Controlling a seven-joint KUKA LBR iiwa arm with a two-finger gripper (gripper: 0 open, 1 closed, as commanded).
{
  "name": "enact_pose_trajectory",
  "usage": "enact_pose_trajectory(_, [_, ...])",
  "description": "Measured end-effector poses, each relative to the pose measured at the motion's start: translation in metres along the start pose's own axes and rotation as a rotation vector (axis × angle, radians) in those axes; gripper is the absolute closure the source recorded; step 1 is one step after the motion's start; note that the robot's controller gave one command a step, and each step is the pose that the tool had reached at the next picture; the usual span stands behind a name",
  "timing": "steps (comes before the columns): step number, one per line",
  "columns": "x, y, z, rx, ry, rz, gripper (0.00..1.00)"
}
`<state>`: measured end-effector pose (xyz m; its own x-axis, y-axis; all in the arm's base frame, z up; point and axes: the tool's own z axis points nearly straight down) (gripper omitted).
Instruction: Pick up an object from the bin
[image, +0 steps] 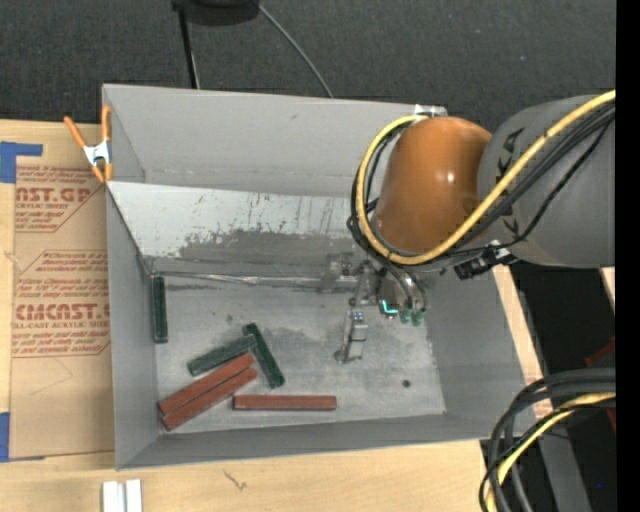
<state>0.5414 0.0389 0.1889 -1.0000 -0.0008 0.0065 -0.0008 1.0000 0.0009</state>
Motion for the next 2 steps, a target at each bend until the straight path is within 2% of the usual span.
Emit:
enact_pose_trajectory(1, [-0.002,0.0,-0.004,0.0,-0.008,0.0,0.0])
enact_pose_trajectory(2, [0.024,0.008,0.042,0.001,-0.012,-0.067,0.0])
